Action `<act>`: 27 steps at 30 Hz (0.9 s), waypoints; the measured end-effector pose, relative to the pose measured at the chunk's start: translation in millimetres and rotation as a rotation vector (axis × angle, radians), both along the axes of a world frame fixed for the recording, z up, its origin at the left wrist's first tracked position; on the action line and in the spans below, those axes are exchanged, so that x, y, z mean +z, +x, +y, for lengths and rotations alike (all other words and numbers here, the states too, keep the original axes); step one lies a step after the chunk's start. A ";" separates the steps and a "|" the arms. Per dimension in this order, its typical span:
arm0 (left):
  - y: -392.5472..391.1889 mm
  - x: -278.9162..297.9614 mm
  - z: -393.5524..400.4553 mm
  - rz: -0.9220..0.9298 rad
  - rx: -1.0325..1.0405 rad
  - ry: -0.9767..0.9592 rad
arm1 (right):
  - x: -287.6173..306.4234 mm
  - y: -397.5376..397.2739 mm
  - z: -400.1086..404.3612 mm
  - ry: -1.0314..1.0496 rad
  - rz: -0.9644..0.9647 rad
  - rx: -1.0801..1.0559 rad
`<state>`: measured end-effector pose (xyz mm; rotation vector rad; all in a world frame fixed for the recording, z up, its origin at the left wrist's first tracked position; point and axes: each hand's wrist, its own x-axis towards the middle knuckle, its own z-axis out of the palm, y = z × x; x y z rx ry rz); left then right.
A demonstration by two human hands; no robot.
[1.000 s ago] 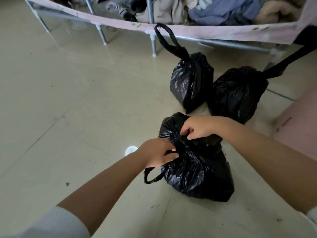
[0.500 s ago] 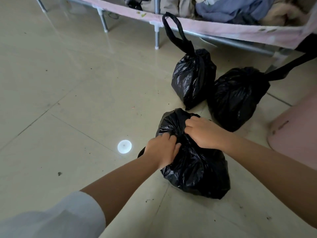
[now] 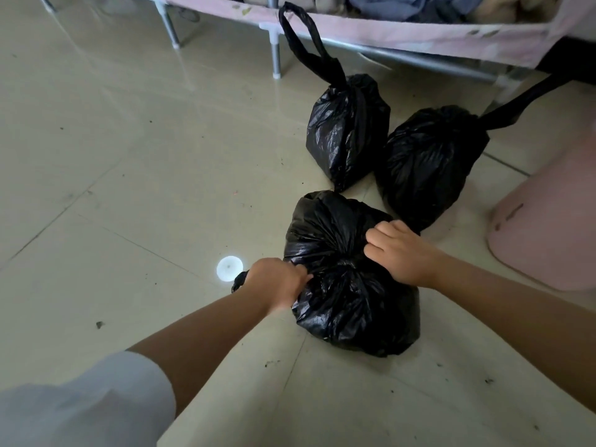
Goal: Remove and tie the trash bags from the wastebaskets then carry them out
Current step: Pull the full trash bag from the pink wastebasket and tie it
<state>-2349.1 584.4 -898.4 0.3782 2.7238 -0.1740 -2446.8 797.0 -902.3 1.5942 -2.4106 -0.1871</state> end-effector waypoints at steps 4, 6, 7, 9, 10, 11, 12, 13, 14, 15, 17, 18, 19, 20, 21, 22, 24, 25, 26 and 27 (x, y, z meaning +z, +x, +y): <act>2.4 -3.5 -1.9 -0.046 0.003 -0.028 | -9.4 4.8 9.0 -0.040 0.034 0.006; 1.1 -3.7 -3.8 -0.047 0.011 -0.031 | -8.0 4.2 8.5 -0.022 0.030 -0.019; 0.0 -3.3 -5.1 -0.046 0.017 -0.032 | -6.5 3.3 7.1 -0.012 0.026 -0.036; -2.5 -1.8 -6.9 -0.049 0.032 -0.027 | -3.4 1.7 2.6 0.001 0.037 -0.070; -3.7 -0.2 -9.1 -0.060 0.043 -0.023 | -1.7 0.5 -1.2 0.008 0.043 -0.080; -4.3 2.1 -12.4 -0.072 0.062 -0.016 | 1.1 -0.5 -6.0 0.022 0.044 -0.080; -5.7 5.2 -17.1 -0.083 0.079 -0.002 | 4.4 -2.0 -10.8 0.051 0.045 -0.075; -8.7 9.6 -21.7 -0.092 0.090 0.016 | 8.5 -4.6 -14.6 0.088 0.040 -0.080; -12.5 15.6 -26.7 -0.099 0.099 0.030 | 13.5 -8.4 -18.3 0.119 0.018 -0.095; -16.8 23.3 -32.3 -0.103 0.103 0.043 | 19.8 -11.5 -22.3 0.141 -0.025 -0.123; -29.1 40.0 -42.2 -0.086 0.113 0.108 | 30.4 -17.0 -27.5 0.125 -0.079 -0.179; -36.6 48.6 -46.2 -0.066 0.125 0.160 | 33.9 -18.2 -29.4 0.108 -0.089 -0.204; -44.6 57.1 -49.8 -0.039 0.136 0.210 | 37.6 -18.5 -31.9 0.088 -0.096 -0.215; -52.2 65.5 -52.5 -0.007 0.139 0.250 | 41.3 -18.7 -34.9 0.076 -0.098 -0.220; -59.3 74.0 -54.3 0.027 0.131 0.279 | 45.1 -20.2 -39.1 0.065 -0.087 -0.229; -65.8 82.9 -55.8 0.062 0.119 0.296 | 49.4 -22.4 -44.1 0.065 -0.072 -0.243; -76.2 101.2 -59.9 0.139 0.100 0.308 | 60.7 -27.4 -58.2 0.091 -0.063 -0.286; -79.7 108.9 -62.5 0.174 0.096 0.298 | 68.5 -28.7 -66.4 0.107 -0.066 -0.307; -84.9 120.2 -68.3 0.210 0.090 0.282 | 80.4 -30.7 -76.4 0.124 -0.060 -0.335; -88.2 128.5 -71.5 0.232 0.088 0.257 | 88.7 -31.7 -83.4 0.153 -0.072 -0.364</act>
